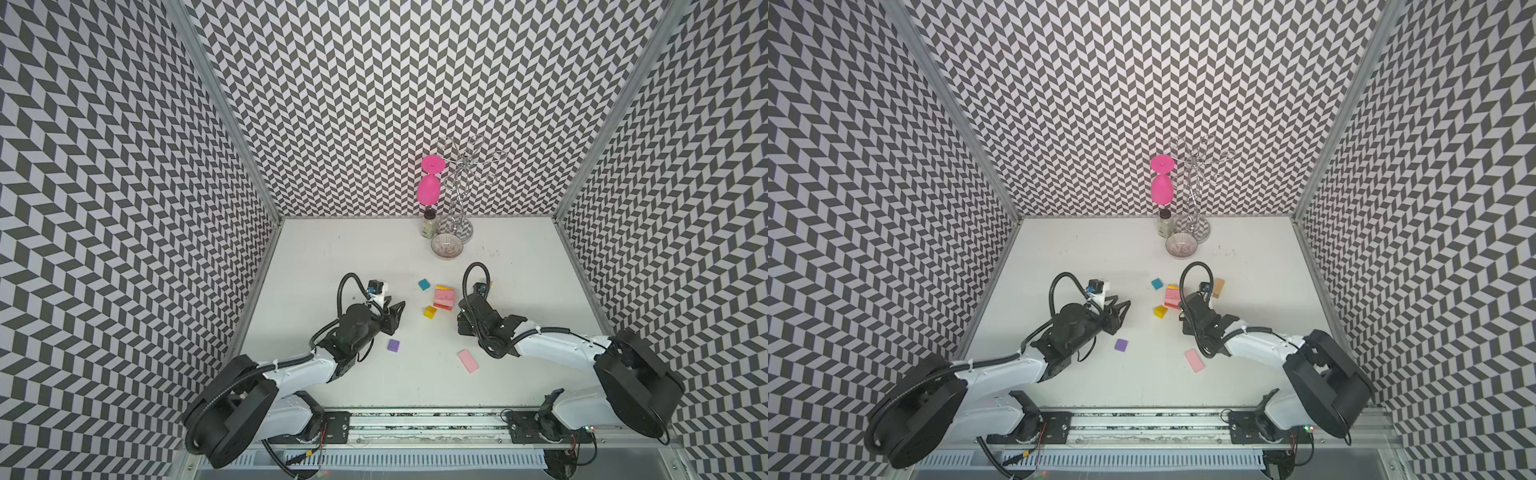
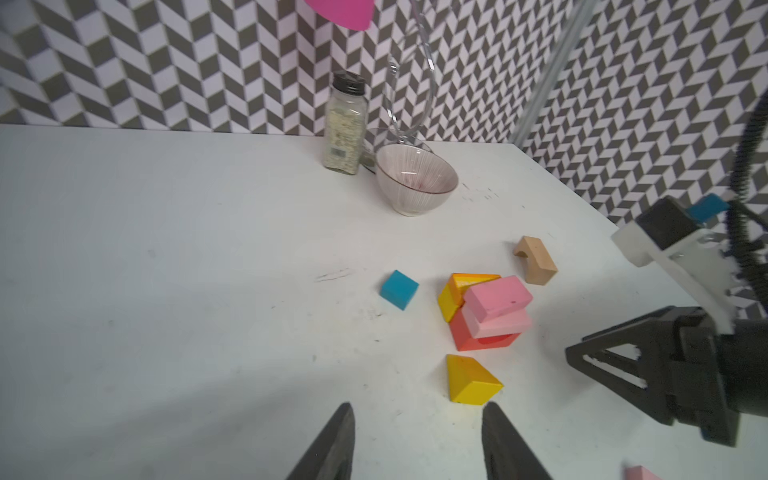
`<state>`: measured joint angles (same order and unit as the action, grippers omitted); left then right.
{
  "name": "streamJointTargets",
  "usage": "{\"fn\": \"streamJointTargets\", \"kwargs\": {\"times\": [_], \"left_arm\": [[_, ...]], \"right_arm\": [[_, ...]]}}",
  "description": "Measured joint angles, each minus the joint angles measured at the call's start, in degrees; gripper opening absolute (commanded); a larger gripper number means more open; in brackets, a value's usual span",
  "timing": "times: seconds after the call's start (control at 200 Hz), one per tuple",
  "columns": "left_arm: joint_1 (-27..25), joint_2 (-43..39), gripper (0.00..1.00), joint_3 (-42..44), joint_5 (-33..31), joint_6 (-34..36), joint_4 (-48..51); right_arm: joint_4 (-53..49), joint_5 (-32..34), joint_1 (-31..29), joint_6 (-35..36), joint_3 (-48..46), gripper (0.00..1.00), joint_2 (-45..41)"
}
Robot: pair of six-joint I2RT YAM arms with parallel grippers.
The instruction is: Build the wood block tower
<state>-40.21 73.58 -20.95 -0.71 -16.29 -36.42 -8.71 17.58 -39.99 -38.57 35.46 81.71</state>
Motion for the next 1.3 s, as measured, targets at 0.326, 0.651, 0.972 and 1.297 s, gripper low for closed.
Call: {"fn": "streamJointTargets", "kwargs": {"times": [0.326, 0.651, 0.972, 1.297], "left_arm": [[-3.67, 10.23, 0.5, -9.51, 0.37, 1.75, 2.64], [-3.69, 12.35, 0.5, -13.05, 0.33, 2.75, 5.46], [-3.69, 12.72, 0.5, -13.9, 0.33, 3.26, 6.73], [-3.76, 12.83, 0.49, -13.9, 0.33, 3.39, 7.06]], "right_arm": [[10.29, -6.73, 3.23, 2.6, -0.07, 0.34, 4.85], [13.2, -9.66, 4.24, 3.91, -0.07, 0.32, 7.72], [14.58, -10.21, 4.68, 4.26, 1.18, 0.28, 9.99], [14.75, -10.56, 4.96, 4.74, 2.32, 0.26, 11.19]]}}
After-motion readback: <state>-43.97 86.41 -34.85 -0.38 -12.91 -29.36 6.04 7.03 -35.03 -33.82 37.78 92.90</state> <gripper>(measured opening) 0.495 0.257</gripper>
